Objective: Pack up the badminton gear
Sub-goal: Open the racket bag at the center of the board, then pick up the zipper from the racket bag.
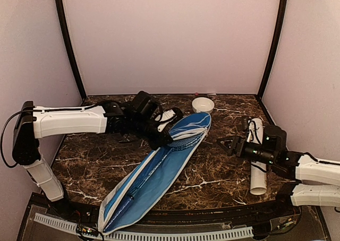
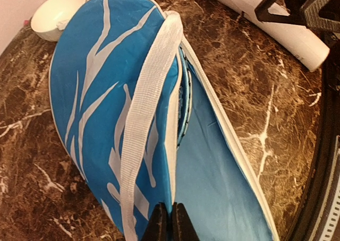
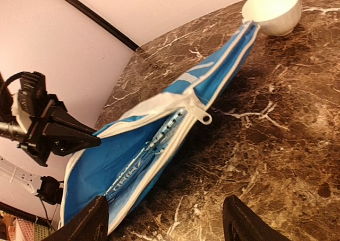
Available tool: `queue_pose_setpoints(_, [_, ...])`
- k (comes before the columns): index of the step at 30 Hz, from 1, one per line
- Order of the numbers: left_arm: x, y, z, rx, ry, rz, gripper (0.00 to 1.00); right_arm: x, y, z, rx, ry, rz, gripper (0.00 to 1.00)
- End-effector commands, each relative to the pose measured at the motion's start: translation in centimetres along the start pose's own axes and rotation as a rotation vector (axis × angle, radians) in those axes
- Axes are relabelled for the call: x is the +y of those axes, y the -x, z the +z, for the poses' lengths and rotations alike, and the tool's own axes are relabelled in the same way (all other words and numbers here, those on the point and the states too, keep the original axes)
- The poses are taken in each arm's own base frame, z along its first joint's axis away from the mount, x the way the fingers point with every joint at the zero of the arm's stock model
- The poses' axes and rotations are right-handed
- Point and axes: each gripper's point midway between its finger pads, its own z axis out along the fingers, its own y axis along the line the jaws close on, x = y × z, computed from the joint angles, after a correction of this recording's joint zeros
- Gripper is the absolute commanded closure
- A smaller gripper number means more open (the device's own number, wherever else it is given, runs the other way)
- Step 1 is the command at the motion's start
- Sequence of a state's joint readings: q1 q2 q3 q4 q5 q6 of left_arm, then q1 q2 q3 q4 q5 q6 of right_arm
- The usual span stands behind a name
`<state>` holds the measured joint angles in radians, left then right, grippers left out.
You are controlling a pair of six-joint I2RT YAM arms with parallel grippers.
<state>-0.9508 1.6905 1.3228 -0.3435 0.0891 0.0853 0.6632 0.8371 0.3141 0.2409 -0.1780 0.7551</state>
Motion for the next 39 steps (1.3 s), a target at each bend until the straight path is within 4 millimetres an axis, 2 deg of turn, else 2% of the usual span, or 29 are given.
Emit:
queue_pose_setpoints(1, [-2.6, 1.3, -2.6, -0.115, -0.189, -0.017, 1.0, 2.7, -0.4, -0.2, -0.011, 0.193, -0.012, 0.26])
queue_pose_setpoints(4, [-2.5, 1.2, -3.0, -0.134, -0.2, -0.027, 1.0, 3.1, -1.0, -0.2, -0.014, 0.254, -0.007, 0.27])
queue_pose_setpoints(7, [-2.4, 1.1, -3.2, -0.136, -0.206, -0.03, 1.0, 2.7, -1.2, 0.2, -0.02, 0.243, -0.003, 0.28])
queue_pose_setpoints(14, [-2.7, 1.2, -3.5, -0.138, -0.221, -0.033, 1.0, 1.4, -1.6, 2.0, -0.015, 0.191, -0.029, 0.36])
queue_pose_setpoints(17, [-2.7, 1.2, -3.6, -0.139, -0.221, -0.032, 1.0, 1.4, -2.2, 2.8, 0.003, 0.205, -0.04, 0.44])
queue_pose_setpoints(26, [-2.8, 1.1, -3.7, -0.141, -0.227, -0.03, 1.0, 0.3, -1.4, 4.1, -0.049, 0.192, -0.022, 0.52])
queue_pose_setpoints(31, [-2.9, 1.0, -3.6, -0.138, -0.231, -0.028, 1.0, 1.4, -0.9, 4.7, -0.053, 0.257, -0.019, 0.55])
queue_pose_setpoints(39, [-3.0, 1.1, -3.7, -0.14, -0.236, -0.026, 1.0, 0.6, 0.0, 5.2, -0.062, 0.24, -0.022, 0.59])
